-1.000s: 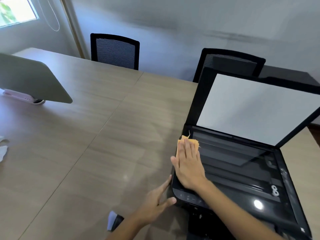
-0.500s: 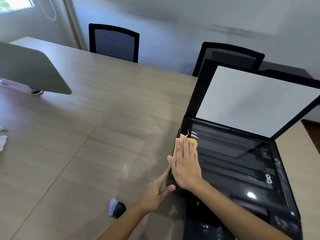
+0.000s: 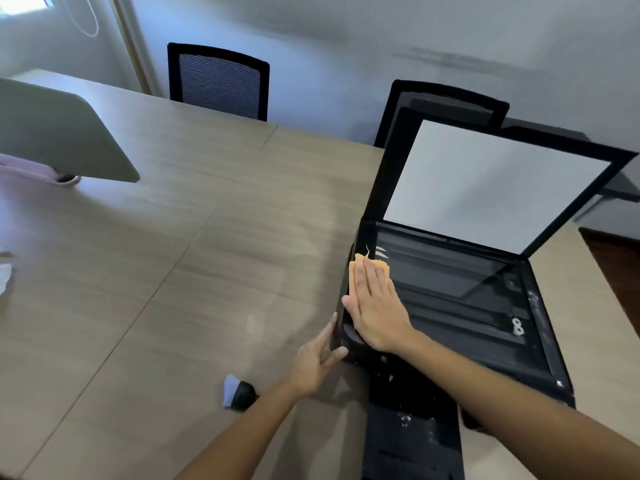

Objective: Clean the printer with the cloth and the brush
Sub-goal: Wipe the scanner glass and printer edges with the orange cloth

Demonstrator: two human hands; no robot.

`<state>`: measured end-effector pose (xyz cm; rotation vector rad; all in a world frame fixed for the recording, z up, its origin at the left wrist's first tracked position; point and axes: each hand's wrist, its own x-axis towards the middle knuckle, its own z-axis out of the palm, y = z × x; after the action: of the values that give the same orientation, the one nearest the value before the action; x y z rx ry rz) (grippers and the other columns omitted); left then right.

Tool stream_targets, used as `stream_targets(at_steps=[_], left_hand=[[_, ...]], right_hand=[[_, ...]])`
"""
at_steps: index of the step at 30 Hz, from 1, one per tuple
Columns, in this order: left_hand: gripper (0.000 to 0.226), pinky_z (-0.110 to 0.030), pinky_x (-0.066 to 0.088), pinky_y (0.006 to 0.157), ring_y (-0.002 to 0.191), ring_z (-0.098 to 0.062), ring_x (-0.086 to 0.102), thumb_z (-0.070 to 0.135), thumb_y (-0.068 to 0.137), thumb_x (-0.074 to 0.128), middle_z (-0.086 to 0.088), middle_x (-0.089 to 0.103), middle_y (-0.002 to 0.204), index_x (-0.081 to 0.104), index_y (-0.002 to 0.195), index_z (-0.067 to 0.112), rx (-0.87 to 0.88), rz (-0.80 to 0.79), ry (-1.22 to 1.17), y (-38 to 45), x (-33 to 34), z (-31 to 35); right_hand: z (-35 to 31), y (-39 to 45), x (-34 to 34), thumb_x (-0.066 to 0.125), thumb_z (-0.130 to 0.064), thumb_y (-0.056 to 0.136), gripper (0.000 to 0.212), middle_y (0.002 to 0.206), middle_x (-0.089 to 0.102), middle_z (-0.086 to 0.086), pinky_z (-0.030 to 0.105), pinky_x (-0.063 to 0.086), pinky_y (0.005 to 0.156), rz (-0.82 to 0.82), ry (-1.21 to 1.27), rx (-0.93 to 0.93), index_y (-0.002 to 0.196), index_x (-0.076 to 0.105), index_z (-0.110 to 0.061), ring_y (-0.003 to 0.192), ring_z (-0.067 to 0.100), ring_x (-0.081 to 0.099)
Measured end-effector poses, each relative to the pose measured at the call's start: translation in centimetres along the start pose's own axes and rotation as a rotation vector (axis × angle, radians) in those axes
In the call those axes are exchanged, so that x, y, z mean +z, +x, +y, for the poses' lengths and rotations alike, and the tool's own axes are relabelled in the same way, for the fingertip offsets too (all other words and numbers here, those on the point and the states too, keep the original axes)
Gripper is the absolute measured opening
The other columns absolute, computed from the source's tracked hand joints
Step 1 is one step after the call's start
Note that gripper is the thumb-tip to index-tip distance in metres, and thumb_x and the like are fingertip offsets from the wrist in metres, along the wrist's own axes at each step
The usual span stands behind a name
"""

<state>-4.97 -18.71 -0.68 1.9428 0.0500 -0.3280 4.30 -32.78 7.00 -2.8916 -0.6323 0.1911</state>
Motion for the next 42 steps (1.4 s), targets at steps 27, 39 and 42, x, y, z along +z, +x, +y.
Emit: stream_targets(at_steps=[27, 39, 42], left_hand=[[0.101, -0.035, 0.03, 0.119, 0.143, -0.007, 0.034, 0.082, 0.074, 0.039, 0.007, 0.037, 0.155, 0.023, 0.152, 0.02, 0.096, 0.021, 0.076, -0.2, -0.5, 1.1], [0.068, -0.037, 0.032, 0.114, 0.139, -0.008, 0.037, 0.004, 0.09, 0.053, 0.014, 0.04, 0.151, 0.031, 0.149, 0.028, -0.074, -0.047, -0.23, 0.0, -1.9, 3.4], [0.05, -0.038, 0.028, 0.103, 0.133, -0.011, 0.043, 0.009, 0.096, 0.035, 0.014, 0.049, 0.14, 0.041, 0.141, 0.03, -0.193, 0.072, -0.46, 0.5, -1.9, 5.1]], right_hand=[[6.8, -12.1, 0.7, 0.001, -0.051, 0.095, 0.07, 0.159, 0.016, 0.01, 0.048, 0.019, 0.118, 0.269, 0.007, 0.384, 0.151, 0.013, -0.011, 0.148, 0.027, 0.008], [10.1, -14.0, 0.5, 0.011, -0.04, 0.097, 0.056, 0.159, 0.015, -0.008, 0.038, 0.015, 0.119, 0.2, 0.054, 0.146, 0.15, 0.02, -0.023, 0.148, 0.017, 0.009], [5.7, -11.8, 0.6, 0.026, -0.023, 0.092, 0.054, 0.154, 0.033, 0.002, 0.048, 0.028, 0.113, 0.256, 0.086, 0.11, 0.145, 0.032, -0.016, 0.142, 0.027, 0.025]])
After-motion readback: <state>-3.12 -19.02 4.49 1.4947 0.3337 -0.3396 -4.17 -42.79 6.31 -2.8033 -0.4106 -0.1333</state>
